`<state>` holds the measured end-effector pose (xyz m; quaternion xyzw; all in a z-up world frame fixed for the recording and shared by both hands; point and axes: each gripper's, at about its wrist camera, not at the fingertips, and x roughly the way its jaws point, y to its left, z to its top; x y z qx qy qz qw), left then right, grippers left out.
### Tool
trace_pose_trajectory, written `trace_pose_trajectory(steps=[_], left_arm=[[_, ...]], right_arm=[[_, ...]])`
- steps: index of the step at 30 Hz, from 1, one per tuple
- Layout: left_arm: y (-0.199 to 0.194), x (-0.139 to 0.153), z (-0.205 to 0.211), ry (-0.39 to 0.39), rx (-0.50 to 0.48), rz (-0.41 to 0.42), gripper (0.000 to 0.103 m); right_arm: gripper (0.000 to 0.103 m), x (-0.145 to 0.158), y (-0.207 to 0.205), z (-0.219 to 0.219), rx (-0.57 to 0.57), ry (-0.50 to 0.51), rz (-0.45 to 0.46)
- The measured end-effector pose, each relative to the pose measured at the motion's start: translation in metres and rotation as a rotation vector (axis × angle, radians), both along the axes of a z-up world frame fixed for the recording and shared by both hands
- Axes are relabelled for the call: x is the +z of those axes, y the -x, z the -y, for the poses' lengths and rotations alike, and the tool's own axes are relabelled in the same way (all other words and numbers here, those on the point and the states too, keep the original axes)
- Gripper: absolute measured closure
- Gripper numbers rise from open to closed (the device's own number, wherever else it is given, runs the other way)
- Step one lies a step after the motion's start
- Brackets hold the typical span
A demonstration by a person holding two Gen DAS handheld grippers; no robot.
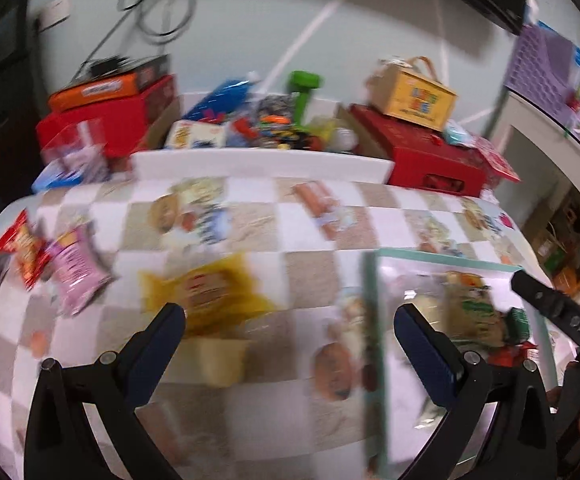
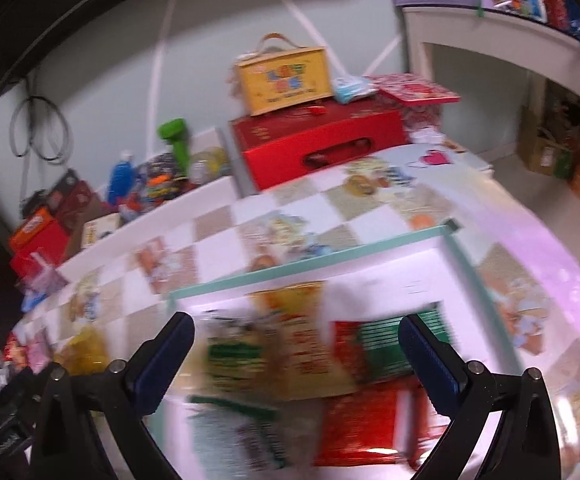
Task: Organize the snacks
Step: 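Move both grippers back from the tray toward the snack pile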
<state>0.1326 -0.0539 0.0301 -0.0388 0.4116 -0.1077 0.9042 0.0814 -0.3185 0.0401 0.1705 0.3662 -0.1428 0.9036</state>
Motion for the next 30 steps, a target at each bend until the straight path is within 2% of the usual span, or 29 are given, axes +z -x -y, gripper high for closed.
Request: trace_pose_trajectory(steps=[3, 9, 14, 20, 30], left_arm=[[0.001, -0.002, -0.033, 0.001, 0.078, -0.007, 0.0], [0.0, -0.015, -0.087, 0.066, 0.17, -0.042, 0.0], [0.0, -0.032, -0.125, 0.09, 0.255, -0.085, 0.0], [-0.001, -0.044, -0.144, 0.112, 0.291, -0.117, 0.0], [-0.012, -0.058, -0.149, 0.119, 0.274, -0.139, 0.0]], right_arm=[[0.0, 0.001, -0.005, -0.02, 0.058, 0.0, 0.028], [0.0, 0.002, -0.013, -0.055, 0.119, 0.072, 0.012], [0.0, 0.005, -0.02, -0.081, 0.203, 0.045, 0.027], [0.0, 0.004, -0.029, -0.117, 0.299, 0.04, 0.012], [0.0, -0.017, -0.049, -0.172, 0.428, 0.033, -0.05]])
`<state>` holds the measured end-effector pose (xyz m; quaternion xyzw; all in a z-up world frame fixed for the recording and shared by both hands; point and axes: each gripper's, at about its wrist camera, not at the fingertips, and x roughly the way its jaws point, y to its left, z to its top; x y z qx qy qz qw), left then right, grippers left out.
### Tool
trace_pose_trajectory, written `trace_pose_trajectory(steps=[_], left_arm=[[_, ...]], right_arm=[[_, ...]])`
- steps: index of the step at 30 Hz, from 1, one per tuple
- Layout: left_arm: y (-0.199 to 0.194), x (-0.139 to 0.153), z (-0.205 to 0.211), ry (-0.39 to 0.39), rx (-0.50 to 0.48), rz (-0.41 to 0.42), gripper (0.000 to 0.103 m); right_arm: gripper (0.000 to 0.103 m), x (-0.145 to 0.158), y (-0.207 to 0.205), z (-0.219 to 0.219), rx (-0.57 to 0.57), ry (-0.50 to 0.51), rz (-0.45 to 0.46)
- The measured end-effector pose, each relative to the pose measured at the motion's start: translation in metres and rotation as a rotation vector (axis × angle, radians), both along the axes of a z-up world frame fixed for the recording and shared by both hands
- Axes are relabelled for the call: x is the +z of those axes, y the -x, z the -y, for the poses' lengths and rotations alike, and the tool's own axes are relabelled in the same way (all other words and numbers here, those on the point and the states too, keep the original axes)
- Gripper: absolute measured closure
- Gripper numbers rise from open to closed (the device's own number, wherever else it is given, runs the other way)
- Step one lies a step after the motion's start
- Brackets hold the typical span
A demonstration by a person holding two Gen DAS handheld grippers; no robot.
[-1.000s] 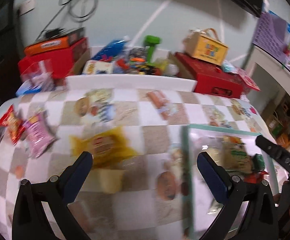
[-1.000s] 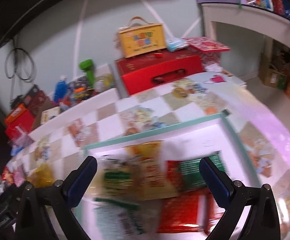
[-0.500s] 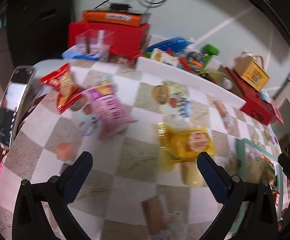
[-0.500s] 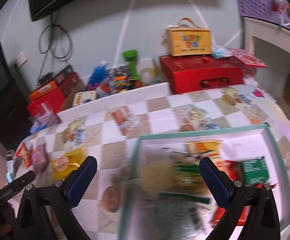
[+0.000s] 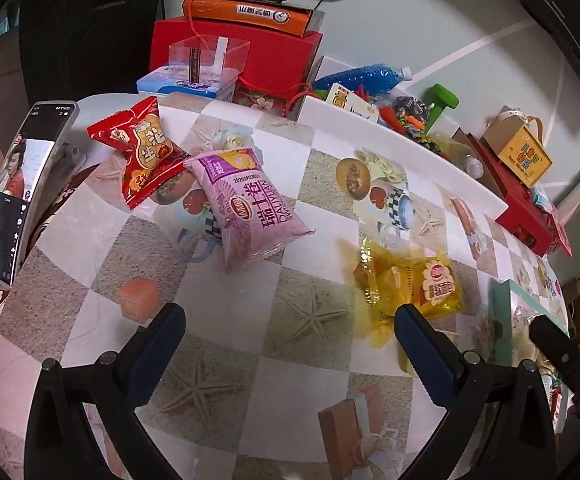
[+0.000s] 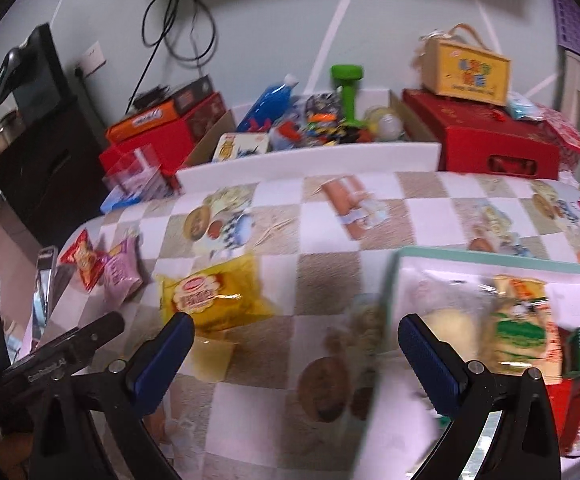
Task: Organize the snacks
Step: 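Move both grippers back from the tray toward the snack pile, then grasp the yellow pudding cup with right gripper while left gripper grasps yellow bread packet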
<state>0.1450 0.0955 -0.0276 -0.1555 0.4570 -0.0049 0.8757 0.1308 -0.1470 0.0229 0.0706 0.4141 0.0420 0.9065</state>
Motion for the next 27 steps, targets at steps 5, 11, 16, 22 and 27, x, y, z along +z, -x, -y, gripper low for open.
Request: trace_pose_trajectory(steps=[5, 11, 16, 22, 27], left_arm=[[-0.003, -0.007, -0.006, -0.011, 0.016, -0.02, 0.0], [-0.005, -0.012, -0.015, -0.01, 0.04, -0.029, 0.0], [-0.007, -0.014, -0.015, -0.006, 0.041, -0.031, 0.0], [-0.01, -0.016, -0.012, -0.002, 0.03, -0.033, 0.0], [-0.012, -0.015, -0.008, 0.003, 0.024, -0.033, 0.0]], right_arm=[[0.0, -0.015, -0.007, -0.022, 0.043, 0.035, -0.035], [0.0, -0.03, -0.013, -0.038, 0.07, 0.076, -0.063], [0.005, -0.046, -0.02, -0.047, 0.085, 0.099, -0.1], [0.012, -0.056, -0.025, -0.058, 0.106, 0.096, -0.121], [0.027, -0.061, -0.028, -0.065, 0.114, 0.096, -0.132]])
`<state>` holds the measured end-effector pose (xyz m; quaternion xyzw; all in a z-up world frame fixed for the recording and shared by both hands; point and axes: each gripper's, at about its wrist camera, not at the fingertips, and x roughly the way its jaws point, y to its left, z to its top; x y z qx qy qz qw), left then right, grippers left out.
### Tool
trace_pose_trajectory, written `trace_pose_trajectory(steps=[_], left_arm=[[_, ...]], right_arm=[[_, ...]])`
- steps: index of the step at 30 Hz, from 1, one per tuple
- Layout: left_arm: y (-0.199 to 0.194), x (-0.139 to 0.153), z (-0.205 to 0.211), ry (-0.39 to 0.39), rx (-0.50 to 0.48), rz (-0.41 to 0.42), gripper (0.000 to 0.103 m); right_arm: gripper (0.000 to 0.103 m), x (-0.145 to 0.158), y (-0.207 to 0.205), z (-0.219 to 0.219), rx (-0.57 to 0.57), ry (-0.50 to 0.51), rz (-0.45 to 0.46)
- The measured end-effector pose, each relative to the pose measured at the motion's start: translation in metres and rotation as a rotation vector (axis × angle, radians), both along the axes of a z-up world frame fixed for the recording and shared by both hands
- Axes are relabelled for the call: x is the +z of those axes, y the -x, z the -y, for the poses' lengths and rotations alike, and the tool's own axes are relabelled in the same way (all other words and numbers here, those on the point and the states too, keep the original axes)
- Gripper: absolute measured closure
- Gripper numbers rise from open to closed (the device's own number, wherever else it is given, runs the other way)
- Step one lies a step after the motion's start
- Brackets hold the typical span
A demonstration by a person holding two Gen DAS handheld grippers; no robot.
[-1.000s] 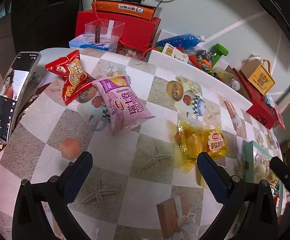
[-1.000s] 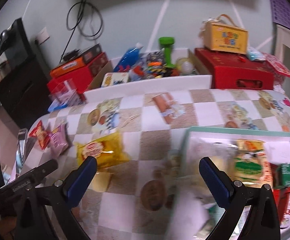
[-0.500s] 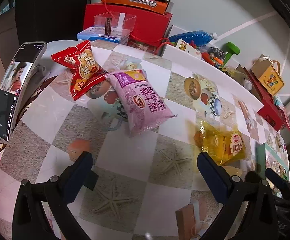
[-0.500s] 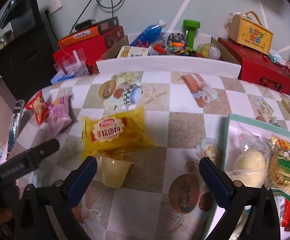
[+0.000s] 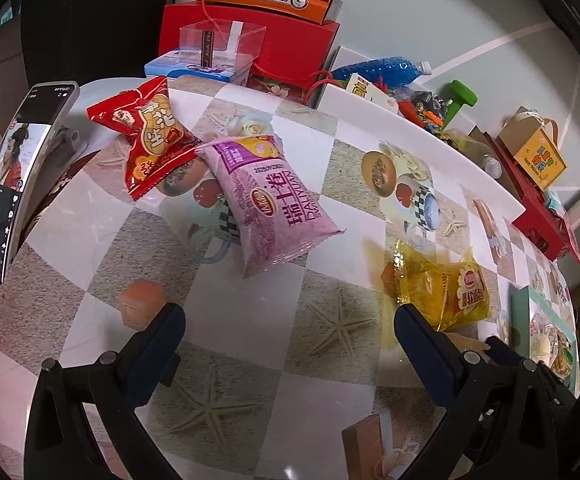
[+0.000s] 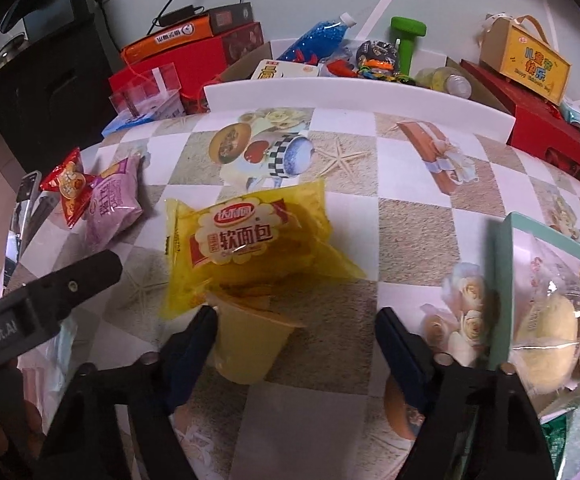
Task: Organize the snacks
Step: 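Grasp the yellow pudding cup with right gripper while left gripper grasps yellow bread packet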
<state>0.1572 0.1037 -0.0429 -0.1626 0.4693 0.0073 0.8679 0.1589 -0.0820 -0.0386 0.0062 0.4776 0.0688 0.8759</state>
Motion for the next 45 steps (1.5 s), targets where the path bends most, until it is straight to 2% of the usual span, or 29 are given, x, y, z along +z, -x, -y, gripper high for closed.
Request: trace_pose_trajectory(steps=[4, 6, 12, 19, 27, 30, 33, 35, 41, 45], left_arm=[[-0.001, 0.0, 0.004, -0.001, -0.011, 0.001, 0.0], [-0.002, 0.0, 0.005, -0.001, -0.013, 0.001, 0.0], [-0.002, 0.001, 0.006, -0.001, -0.015, 0.001, 0.0], [-0.002, 0.003, 0.01, 0.01, -0.027, 0.009, 0.0], [-0.007, 0.016, 0.032, 0.029, -0.095, 0.043, 0.0], [-0.012, 0.022, 0.045, 0.023, -0.129, 0.06, 0.0], [-0.017, 0.03, 0.06, -0.023, -0.189, 0.078, 0.0], [-0.023, 0.035, 0.069, -0.056, -0.239, 0.085, 0.0], [-0.042, 0.036, 0.091, -0.079, -0.402, 0.083, 0.0], [-0.049, 0.029, 0.109, -0.171, -0.488, 0.054, 0.0]], right_arm=[[0.037, -0.002, -0.002, 0.001, -0.001, -0.025, -0.004], [0.045, -0.002, -0.002, 0.003, -0.003, -0.029, -0.004], [0.055, -0.002, -0.002, 0.012, -0.018, -0.05, -0.002], [0.056, -0.002, -0.004, 0.029, -0.055, -0.062, 0.001], [0.056, -0.001, -0.006, 0.048, -0.095, -0.055, 0.002], [0.056, -0.002, -0.006, 0.053, -0.107, -0.064, -0.004], [0.056, -0.001, -0.005, 0.059, -0.119, -0.068, -0.009], [0.057, -0.001, -0.005, 0.062, -0.125, -0.072, -0.011], [0.057, -0.001, -0.005, 0.062, -0.124, -0.069, -0.016], [0.056, -0.001, -0.005, 0.064, -0.125, -0.072, -0.025]])
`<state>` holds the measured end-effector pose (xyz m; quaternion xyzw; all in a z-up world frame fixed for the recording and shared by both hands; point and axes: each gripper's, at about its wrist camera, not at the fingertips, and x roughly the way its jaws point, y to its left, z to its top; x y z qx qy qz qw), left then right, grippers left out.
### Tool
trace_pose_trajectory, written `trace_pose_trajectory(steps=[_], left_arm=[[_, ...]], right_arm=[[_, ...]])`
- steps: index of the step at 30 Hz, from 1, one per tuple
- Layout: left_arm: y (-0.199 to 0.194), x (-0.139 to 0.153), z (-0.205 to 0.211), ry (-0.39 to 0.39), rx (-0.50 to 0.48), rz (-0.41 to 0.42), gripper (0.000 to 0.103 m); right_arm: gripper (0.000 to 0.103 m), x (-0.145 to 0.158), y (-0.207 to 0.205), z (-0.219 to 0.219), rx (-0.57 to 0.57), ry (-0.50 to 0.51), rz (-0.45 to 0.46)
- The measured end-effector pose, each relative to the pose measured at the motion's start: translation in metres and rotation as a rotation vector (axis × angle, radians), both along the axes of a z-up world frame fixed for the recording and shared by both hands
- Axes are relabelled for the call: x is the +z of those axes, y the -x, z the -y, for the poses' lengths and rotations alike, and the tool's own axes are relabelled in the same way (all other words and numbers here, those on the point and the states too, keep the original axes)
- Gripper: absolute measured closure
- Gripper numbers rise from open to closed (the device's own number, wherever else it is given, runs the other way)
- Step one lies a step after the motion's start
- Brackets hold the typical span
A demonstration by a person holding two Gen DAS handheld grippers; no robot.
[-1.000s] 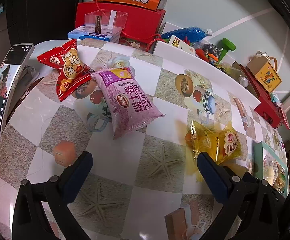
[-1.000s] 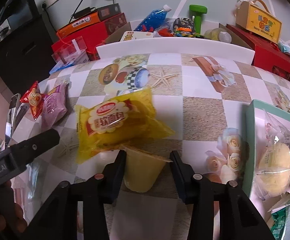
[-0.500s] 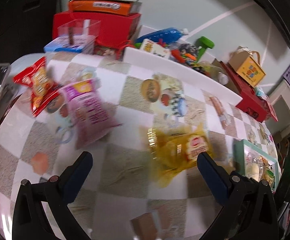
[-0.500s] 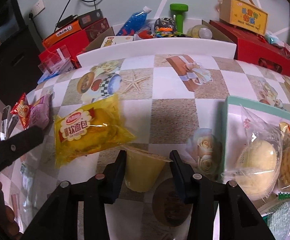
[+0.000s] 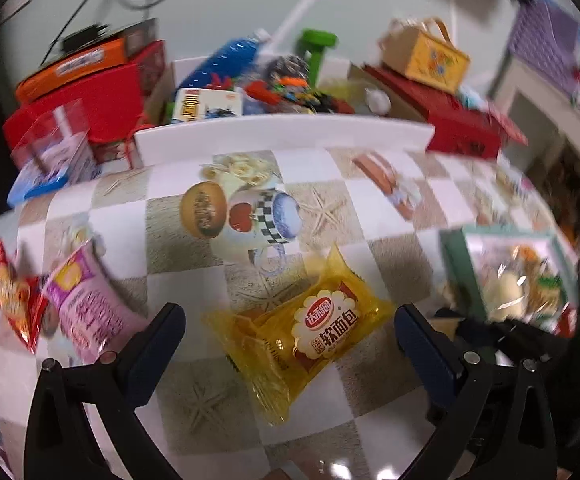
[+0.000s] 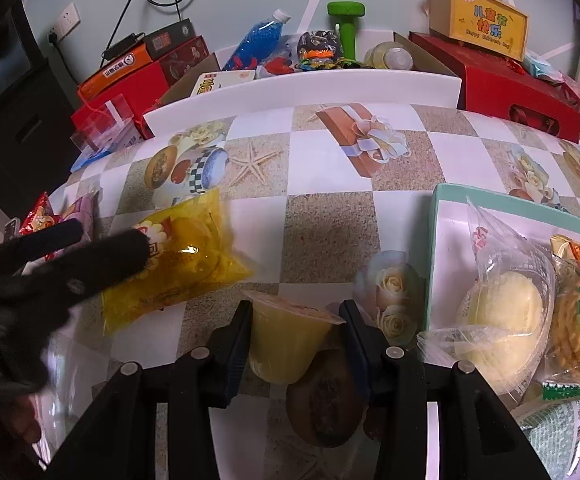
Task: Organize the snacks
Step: 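Grasp the yellow pudding cup with right gripper while left gripper grasps yellow bread packet, then lift both held snacks and carry them over the white tray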
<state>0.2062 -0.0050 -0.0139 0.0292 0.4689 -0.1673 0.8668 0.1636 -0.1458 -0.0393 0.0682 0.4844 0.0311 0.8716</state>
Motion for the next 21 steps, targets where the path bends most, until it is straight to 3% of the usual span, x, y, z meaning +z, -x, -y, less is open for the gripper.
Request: trace_pose_trajectory(steps=[6, 11, 12, 15, 17, 18, 21], left_arm=[[-0.008, -0.012, 0.02, -0.109, -0.099, -0.022, 0.0], [-0.015, -0.018, 0.018, -0.136, -0.089, -0.035, 0.001], [-0.016, -0.019, 0.017, -0.135, -0.085, -0.037, 0.005], [-0.021, -0.023, 0.013, -0.086, -0.074, -0.06, 0.035], [-0.023, -0.025, 0.012, -0.066, -0.061, -0.071, 0.044], [-0.023, -0.026, 0.011, -0.059, -0.056, -0.071, 0.054], [-0.022, -0.027, 0.006, -0.004, -0.027, -0.075, 0.06]], right_arm=[[0.056, 0.001, 0.0, 0.001, 0.0, -0.004, -0.002], [0.056, -0.001, 0.0, 0.0, 0.002, 0.0, -0.004], [0.056, -0.001, 0.0, 0.0, 0.002, -0.001, -0.004], [0.056, -0.001, 0.0, 0.0, 0.003, -0.001, -0.004], [0.056, -0.001, 0.0, 0.0, 0.003, -0.001, -0.004], [0.056, -0.001, 0.0, 0.0, 0.003, -0.002, -0.004], [0.057, 0.0, 0.001, 0.0, 0.003, -0.002, -0.004]])
